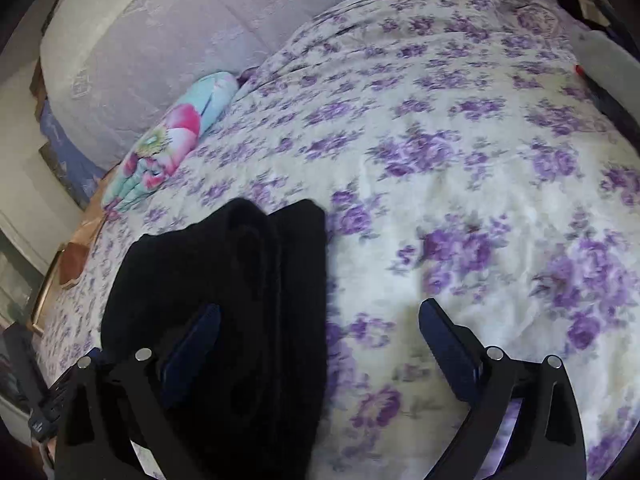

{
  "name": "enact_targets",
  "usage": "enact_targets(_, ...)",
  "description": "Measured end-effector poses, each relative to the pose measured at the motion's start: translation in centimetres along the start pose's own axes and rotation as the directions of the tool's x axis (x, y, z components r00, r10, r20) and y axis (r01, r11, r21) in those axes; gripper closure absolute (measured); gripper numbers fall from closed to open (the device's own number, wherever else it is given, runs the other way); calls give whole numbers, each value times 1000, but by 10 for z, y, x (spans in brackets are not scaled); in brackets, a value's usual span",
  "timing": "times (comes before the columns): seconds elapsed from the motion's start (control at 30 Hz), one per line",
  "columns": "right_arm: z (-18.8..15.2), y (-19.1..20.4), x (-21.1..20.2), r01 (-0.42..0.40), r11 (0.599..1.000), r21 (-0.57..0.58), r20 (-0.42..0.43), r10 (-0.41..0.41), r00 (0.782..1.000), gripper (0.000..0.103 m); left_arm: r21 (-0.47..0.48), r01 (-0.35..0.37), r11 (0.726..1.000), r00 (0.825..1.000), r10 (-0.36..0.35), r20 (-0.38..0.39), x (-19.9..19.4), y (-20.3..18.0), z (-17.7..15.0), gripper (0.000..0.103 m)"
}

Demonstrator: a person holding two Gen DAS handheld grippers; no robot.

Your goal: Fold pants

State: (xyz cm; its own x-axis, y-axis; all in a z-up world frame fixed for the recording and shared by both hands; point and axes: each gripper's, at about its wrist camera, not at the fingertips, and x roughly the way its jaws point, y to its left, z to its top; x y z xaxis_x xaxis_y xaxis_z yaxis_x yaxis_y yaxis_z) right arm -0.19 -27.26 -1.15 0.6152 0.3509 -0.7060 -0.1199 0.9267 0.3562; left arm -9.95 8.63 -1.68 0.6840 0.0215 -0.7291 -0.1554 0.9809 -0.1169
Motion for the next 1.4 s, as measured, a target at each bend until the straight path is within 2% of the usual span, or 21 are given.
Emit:
enact_targets(0.03,0,-3,-3,-18,1000,2,-4,18,1000,4,-3,4,1000,1000,-4,-3,0,1,0,5)
enact_targets(0.07,-1,-9,-6,-84,996,29,-9,84,996,4,-15,28,999,1000,-28,-2,-2,4,1,5)
enact_targets(0.1,-4,-18,-11,-194,976,98,-5,195,981,4,-28,57,998,998,-57,-1,-4,8,2,5)
enact_targets(0.13,-6,-29,-15,-298,938,175,1,302,953,4,-52,109,993,994,-109,2,-8,13,5,5)
enact_targets(0.2,-6,-41,-14,-405,874,267,-14,424,905,4,-81,190,978,981,-192,-8,-10,17,12,5)
enact_targets(0.27,-1,-50,-10,-436,845,308,-43,470,881,4,-88,273,958,961,-276,-32,-11,18,23,5)
enact_targets(0.43,8,-56,2,-494,783,378,-101,565,819,3,-53,291,955,953,-295,-69,8,14,48,5)
enact_targets(0.5,12,-57,8,-499,774,391,-122,581,805,3,-98,323,941,935,-334,-122,27,19,54,5)
enact_targets(0.57,16,-51,12,-491,783,383,-141,575,806,3,-143,354,924,914,-374,-156,40,22,56,5)
enact_targets(0.63,21,-39,19,-479,804,352,-162,556,815,3,-143,360,922,911,-380,-159,46,22,59,5)
enact_targets(0.73,22,-27,23,-447,846,291,-176,507,844,3,-126,364,923,911,-381,-158,50,19,62,5)
enact_targets(0.8,23,-18,25,-420,873,247,-177,467,866,3,-110,341,934,921,-355,-160,52,16,61,5)
enact_targets(0.87,22,-10,26,-400,895,199,-168,433,885,3,-74,297,952,939,-305,-157,52,10,59,5)
enact_targets(1.0,13,1,21,-355,930,95,-122,365,923,4,52,149,987,984,-143,-107,45,-12,50,5)
enact_targets(1.13,8,12,11,-241,970,0,-58,241,969,4,80,87,993,995,-83,-58,37,-15,45,5)
enact_targets(1.2,7,21,-5,-131,989,-64,43,134,990,4,65,86,994,995,-83,-53,36,-12,44,5)
enact_targets(1.27,10,30,-22,-99,988,-116,142,115,983,4,55,85,995,995,-82,-47,34,-10,43,5)
enact_targets(1.3,10,37,-35,-109,984,-141,196,136,971,4,55,80,995,996,-78,-43,33,-10,42,5)
enact_targets(1.37,12,45,-50,-176,971,-160,245,212,946,4,61,67,996,997,-65,-32,31,-11,40,5)
enact_targets(1.4,12,50,-55,-234,958,-166,247,270,931,4,65,61,996,998,-59,-26,31,-13,39,5)
